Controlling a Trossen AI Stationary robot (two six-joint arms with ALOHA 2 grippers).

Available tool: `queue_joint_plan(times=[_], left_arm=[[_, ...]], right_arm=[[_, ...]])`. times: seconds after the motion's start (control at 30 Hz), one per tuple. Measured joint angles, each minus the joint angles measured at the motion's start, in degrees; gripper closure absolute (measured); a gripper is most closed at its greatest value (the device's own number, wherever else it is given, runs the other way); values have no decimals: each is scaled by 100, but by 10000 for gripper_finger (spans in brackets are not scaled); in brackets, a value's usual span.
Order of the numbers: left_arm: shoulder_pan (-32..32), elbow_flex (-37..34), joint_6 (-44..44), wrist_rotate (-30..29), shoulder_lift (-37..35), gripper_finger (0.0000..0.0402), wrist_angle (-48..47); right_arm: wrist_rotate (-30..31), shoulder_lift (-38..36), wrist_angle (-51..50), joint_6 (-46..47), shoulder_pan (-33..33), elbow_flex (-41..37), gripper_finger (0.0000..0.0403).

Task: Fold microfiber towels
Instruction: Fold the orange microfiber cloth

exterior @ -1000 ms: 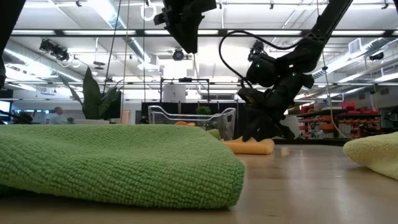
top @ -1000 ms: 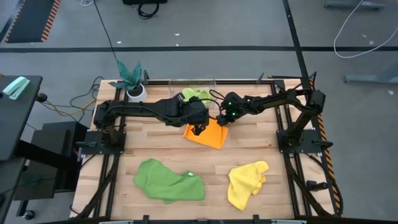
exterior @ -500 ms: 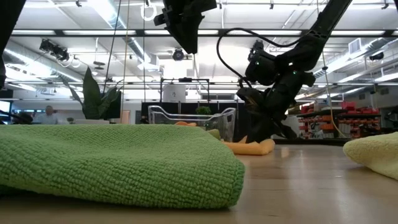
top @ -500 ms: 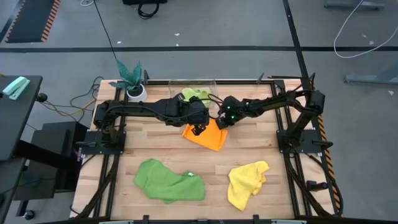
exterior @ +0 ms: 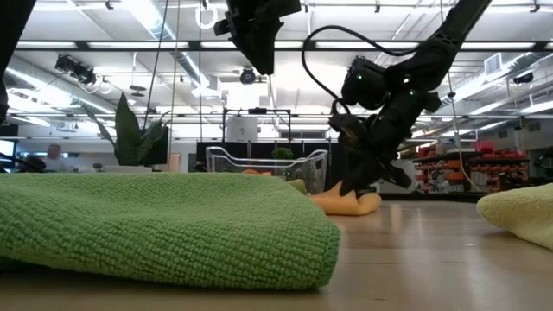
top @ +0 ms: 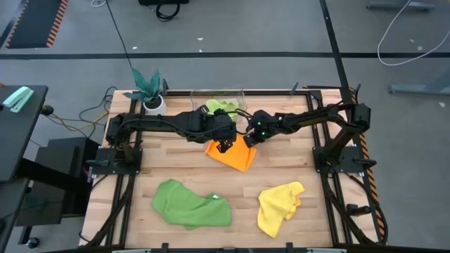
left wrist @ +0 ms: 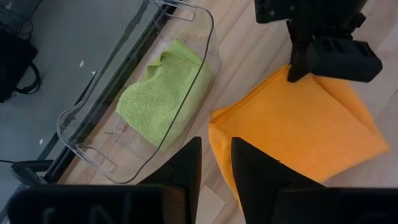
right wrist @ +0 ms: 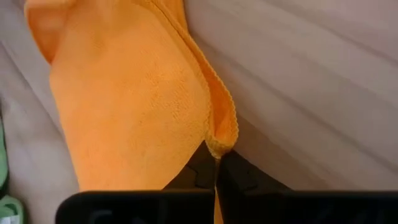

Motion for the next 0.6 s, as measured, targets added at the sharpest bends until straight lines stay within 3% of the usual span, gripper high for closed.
queue_joint_plan(times=[0.6], left_arm=[[115,-2,31,-9,7,320,-17]], right_arm=[[-108,-983,-775,311,510,2,402]])
